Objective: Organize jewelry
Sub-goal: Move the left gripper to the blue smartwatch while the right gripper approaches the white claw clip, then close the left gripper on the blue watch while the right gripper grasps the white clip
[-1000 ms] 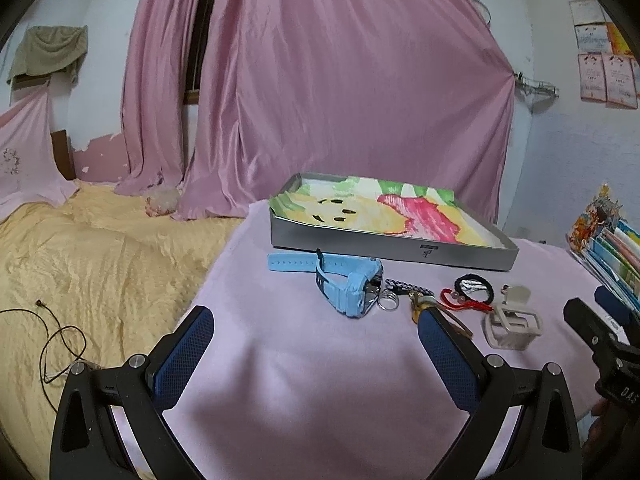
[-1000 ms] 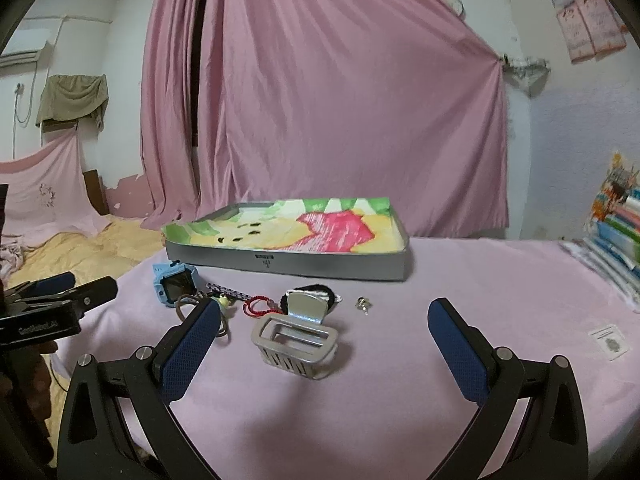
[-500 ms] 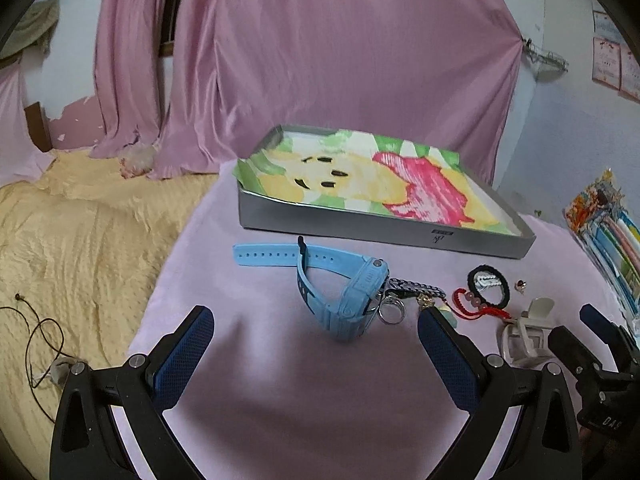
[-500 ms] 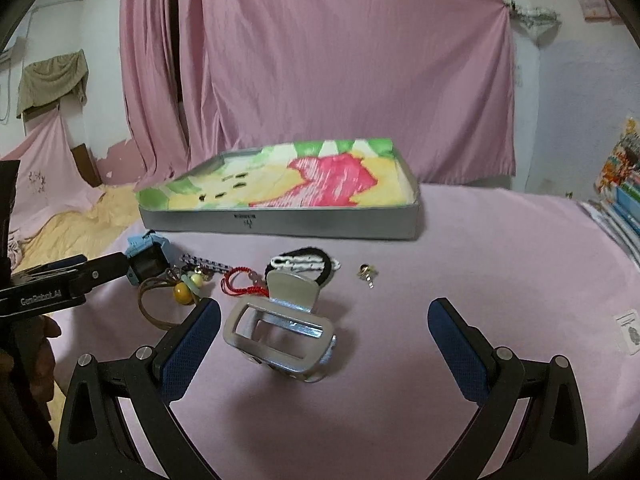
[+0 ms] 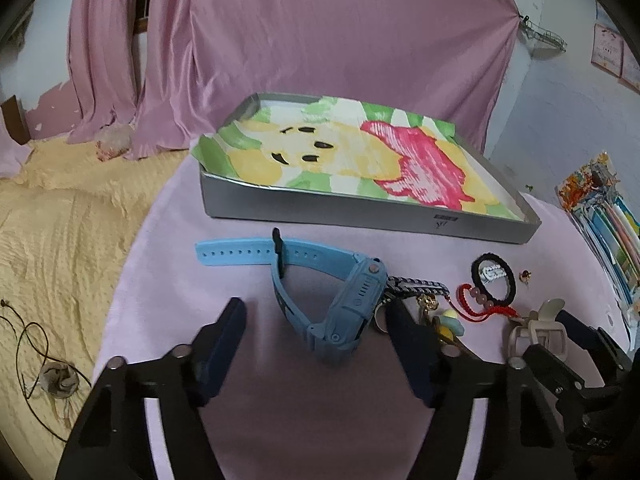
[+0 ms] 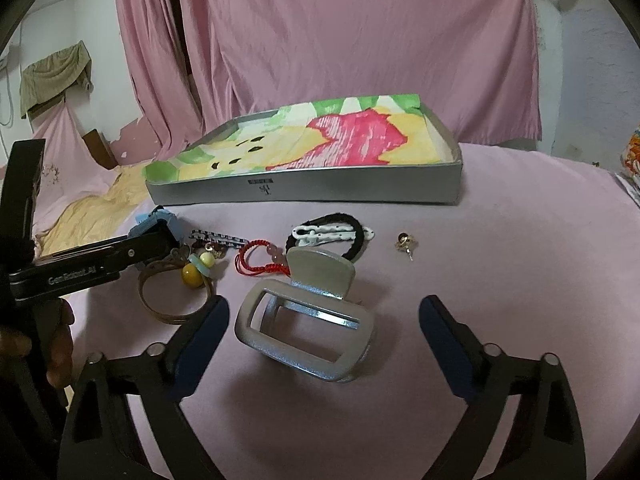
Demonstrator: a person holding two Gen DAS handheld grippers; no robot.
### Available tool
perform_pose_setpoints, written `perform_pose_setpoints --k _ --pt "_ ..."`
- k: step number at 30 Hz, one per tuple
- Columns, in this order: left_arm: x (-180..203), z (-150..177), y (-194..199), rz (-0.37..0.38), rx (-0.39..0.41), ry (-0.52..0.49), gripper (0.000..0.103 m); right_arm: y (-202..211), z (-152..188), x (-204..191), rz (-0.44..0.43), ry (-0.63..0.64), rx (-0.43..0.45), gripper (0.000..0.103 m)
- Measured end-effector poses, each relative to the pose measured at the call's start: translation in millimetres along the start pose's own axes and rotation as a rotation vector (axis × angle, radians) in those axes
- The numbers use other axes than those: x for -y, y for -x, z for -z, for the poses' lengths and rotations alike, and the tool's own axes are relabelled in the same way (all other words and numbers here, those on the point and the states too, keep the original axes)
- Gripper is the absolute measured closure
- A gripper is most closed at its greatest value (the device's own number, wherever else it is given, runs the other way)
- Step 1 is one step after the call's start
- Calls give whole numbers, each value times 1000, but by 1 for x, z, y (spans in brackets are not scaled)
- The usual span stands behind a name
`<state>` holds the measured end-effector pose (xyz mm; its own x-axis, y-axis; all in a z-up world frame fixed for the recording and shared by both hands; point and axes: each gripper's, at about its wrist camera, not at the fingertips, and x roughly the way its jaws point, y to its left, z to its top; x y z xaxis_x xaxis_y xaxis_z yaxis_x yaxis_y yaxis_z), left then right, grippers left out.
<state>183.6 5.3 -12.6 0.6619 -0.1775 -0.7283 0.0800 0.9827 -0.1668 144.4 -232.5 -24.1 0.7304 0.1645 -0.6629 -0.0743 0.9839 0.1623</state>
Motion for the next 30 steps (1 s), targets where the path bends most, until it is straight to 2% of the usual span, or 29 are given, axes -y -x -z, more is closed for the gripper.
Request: perform_pose_setpoints --k 5,12,16,20,30 --pt "4 -1 -6 19 -13 -5 51 -7 -1 -1 -13 0 -31 25" --pt "5 -1 -6 37 -11 -2 60 -9 -1 -2 -39 1 -29 40" --pt "6 1 -4 51 -5 -3 69 -6 0 -2 -45 -3 -14 40" --pt "7 4 0 52 4 -8 71 -2 2 -1 -63 -4 2 40" --pt "5 20 16 108 52 5 76 7 5 -3 -108 6 60 40"
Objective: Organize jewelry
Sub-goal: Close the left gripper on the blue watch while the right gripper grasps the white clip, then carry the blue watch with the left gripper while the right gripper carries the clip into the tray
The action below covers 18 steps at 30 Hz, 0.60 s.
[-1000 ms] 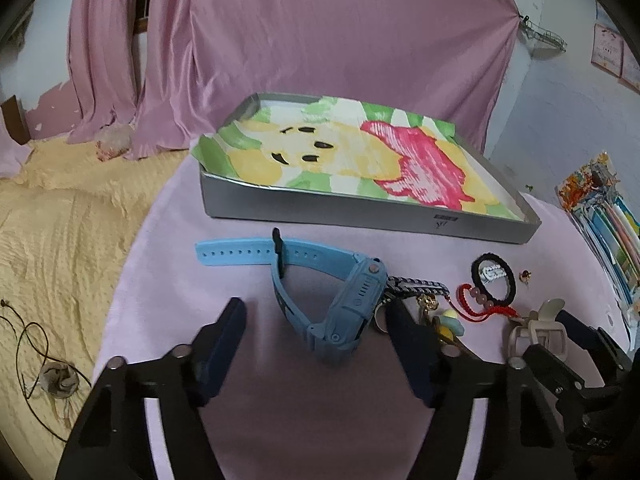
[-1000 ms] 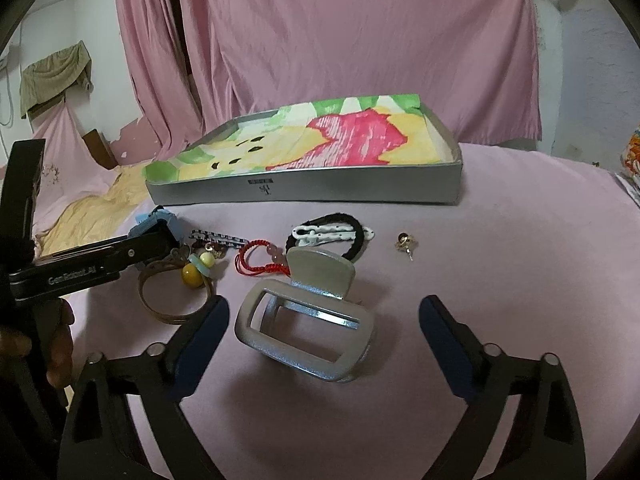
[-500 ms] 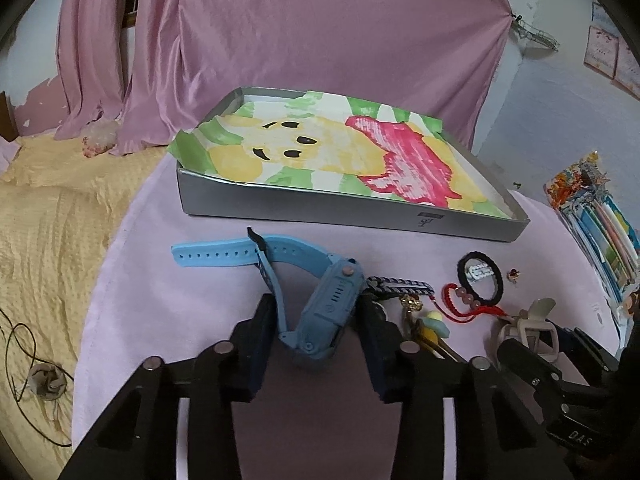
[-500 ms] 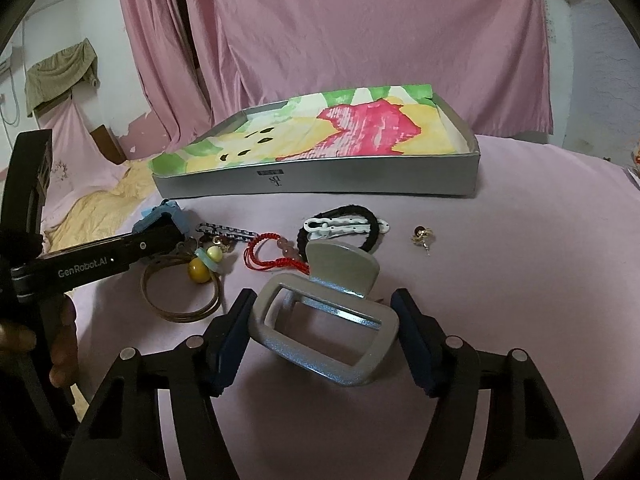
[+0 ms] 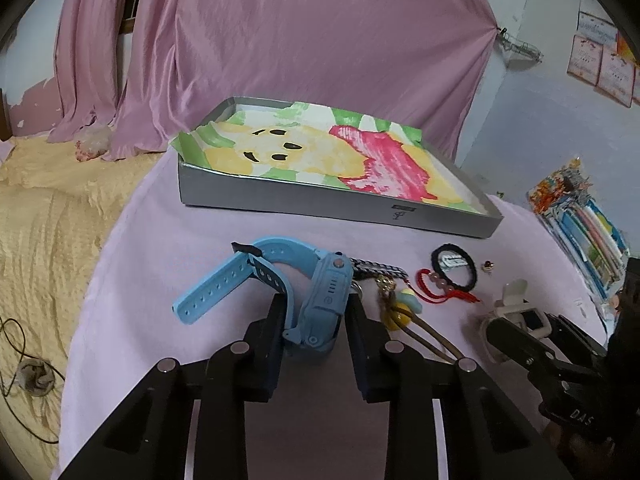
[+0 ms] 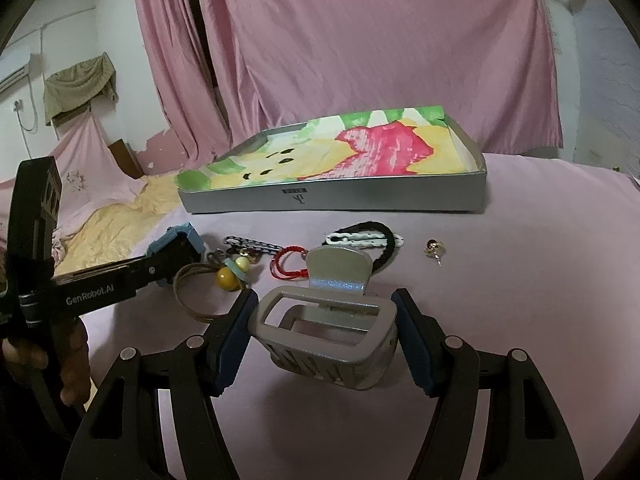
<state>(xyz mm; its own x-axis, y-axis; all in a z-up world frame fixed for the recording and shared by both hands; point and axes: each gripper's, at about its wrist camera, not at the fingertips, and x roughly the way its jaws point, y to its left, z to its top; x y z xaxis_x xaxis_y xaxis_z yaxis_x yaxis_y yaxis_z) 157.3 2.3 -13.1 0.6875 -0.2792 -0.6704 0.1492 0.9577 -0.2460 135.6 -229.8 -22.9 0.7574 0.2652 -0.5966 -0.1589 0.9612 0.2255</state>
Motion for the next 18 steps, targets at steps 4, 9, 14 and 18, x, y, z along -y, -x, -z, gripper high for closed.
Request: perform_pose_setpoints --k 4,9,14,18 --pt "-2 3 5 12 20 15 78 1 1 0 -7 0 7 40" --pt "-3 3 11 15 47 17 79 10 -2 1 -8 5 45 40" --pt "-2 -6 18 21 91 14 79 15 -14 2 -20 7 71 40" --pt "0 -24 25 14 142 -8 79 13 -35 3 -52 9 91 40"
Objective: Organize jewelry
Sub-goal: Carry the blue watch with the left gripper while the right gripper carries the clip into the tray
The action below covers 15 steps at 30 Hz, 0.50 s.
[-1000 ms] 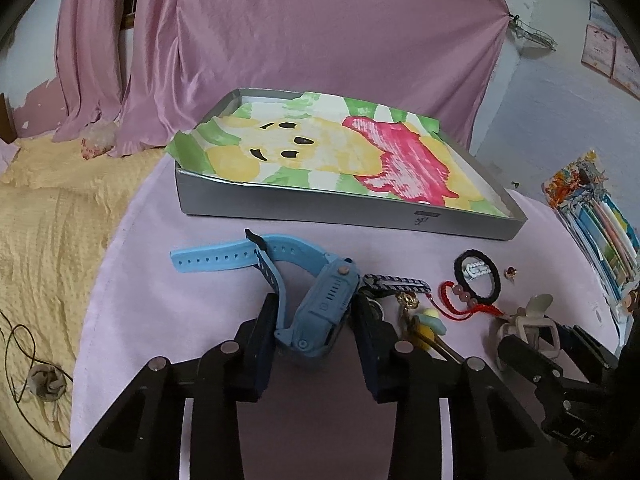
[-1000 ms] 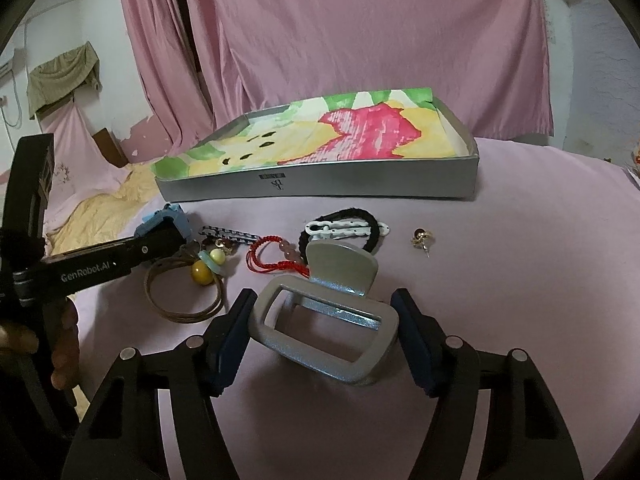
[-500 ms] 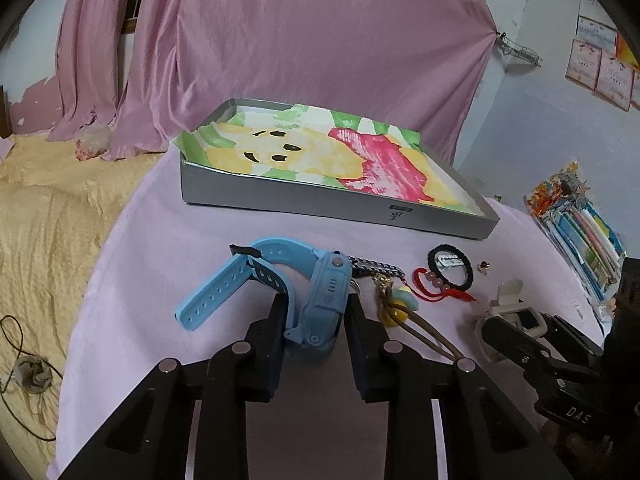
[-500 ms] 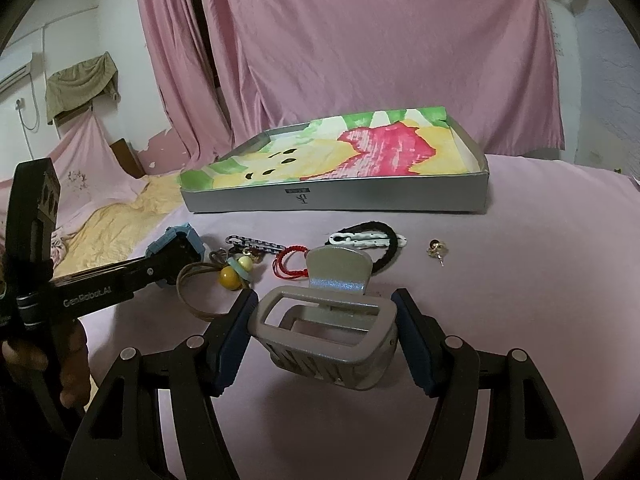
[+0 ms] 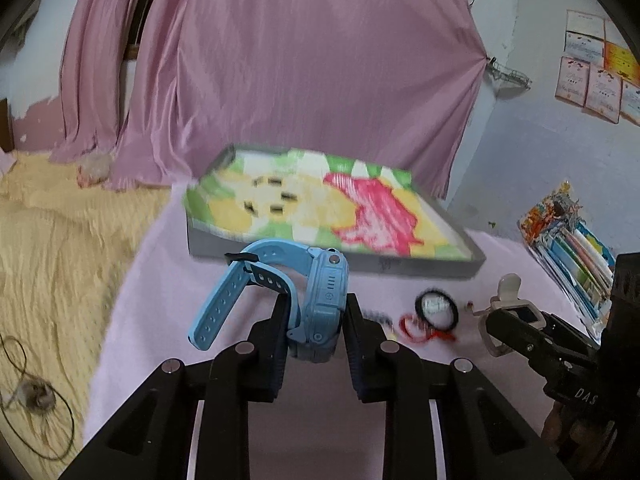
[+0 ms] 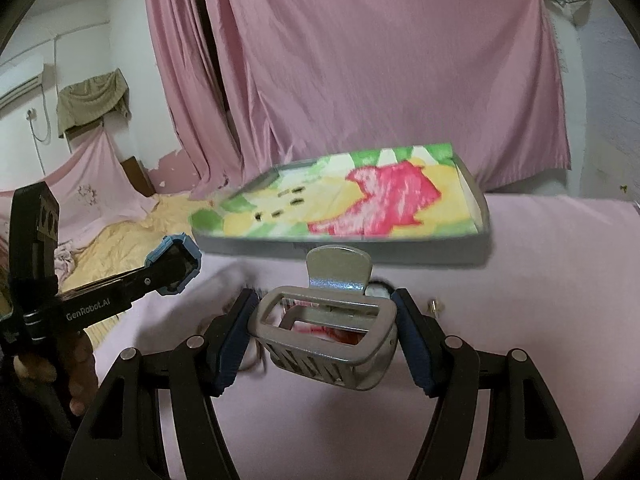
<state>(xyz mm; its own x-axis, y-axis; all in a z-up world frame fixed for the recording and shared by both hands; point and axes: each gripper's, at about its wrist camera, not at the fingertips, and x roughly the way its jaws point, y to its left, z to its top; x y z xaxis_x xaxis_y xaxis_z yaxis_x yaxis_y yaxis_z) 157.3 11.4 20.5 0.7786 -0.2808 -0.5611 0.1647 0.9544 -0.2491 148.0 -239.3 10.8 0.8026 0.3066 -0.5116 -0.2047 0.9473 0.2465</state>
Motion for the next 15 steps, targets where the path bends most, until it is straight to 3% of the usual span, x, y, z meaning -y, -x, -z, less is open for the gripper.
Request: perform_pose_setpoints --k 9,15 --pt "-16 -53 -28 -8 32 -1 79 -47 -57 -7 -52 32 10 40" --pt "-28 -74 -61 -1 -35 18 79 -97 -77 -9 -55 26 -64 40"
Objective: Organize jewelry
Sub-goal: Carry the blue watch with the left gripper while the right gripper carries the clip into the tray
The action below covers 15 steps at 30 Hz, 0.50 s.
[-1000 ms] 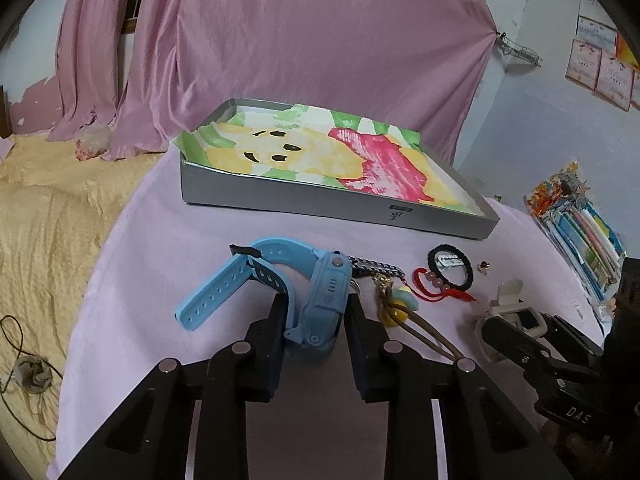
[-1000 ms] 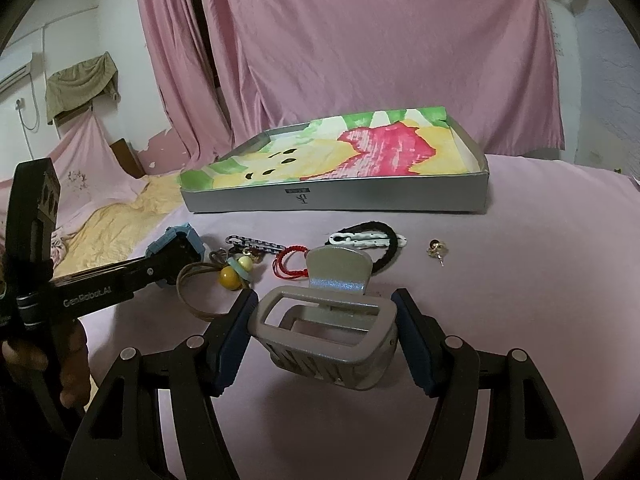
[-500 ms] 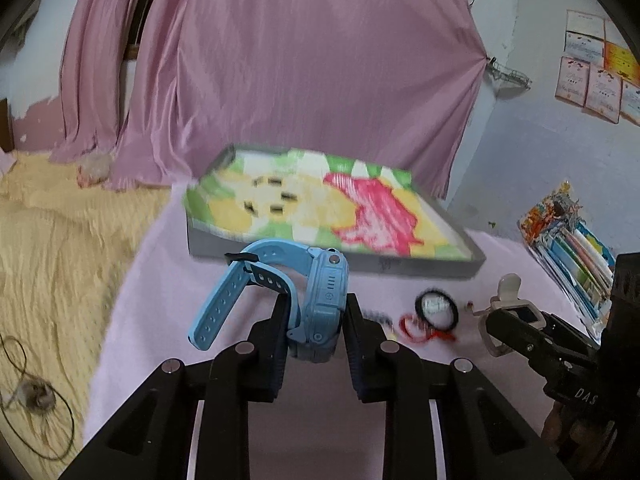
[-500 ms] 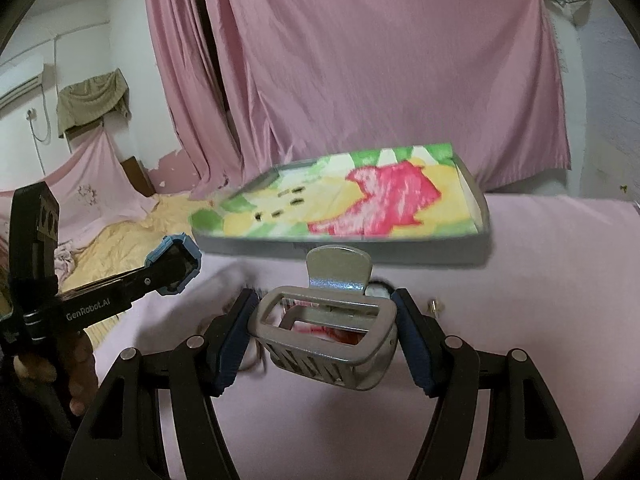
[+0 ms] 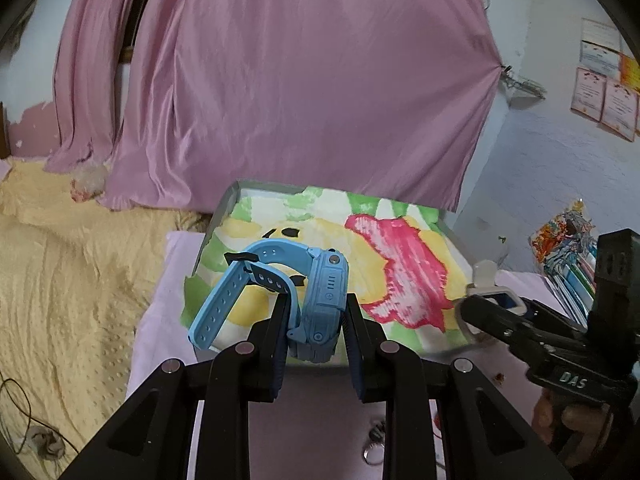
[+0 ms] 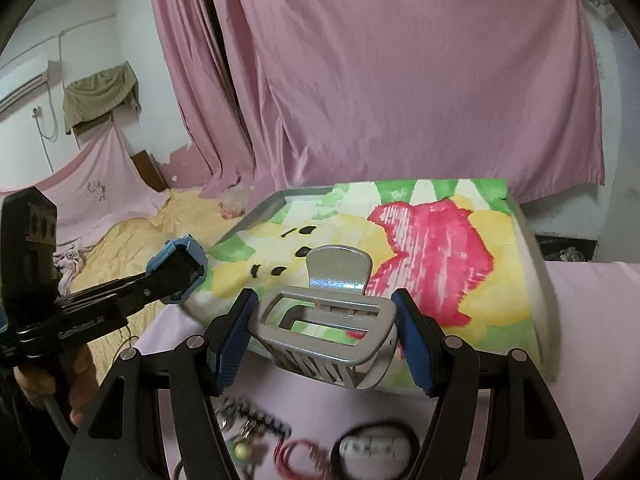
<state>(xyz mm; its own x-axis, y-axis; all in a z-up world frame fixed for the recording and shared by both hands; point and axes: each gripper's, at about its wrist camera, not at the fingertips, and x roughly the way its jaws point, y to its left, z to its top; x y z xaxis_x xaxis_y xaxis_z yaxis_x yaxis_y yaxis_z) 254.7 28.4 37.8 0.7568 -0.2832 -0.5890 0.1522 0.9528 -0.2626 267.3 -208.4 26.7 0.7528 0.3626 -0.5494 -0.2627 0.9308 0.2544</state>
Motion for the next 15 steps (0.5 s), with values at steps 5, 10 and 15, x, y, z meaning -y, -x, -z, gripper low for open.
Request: perform_pose_setpoints --k 5,10,15 --pt "-7 -4 -26 -34 -93 1 79 -34 -1 3 15 -7 -76 40" --pt "-11 -2 -46 -51 -168 3 79 -53 2 6 23 -20 -136 40" --pt "-12 1 -57 -55 -212 4 78 -63 5 10 23 -32 -176 40"
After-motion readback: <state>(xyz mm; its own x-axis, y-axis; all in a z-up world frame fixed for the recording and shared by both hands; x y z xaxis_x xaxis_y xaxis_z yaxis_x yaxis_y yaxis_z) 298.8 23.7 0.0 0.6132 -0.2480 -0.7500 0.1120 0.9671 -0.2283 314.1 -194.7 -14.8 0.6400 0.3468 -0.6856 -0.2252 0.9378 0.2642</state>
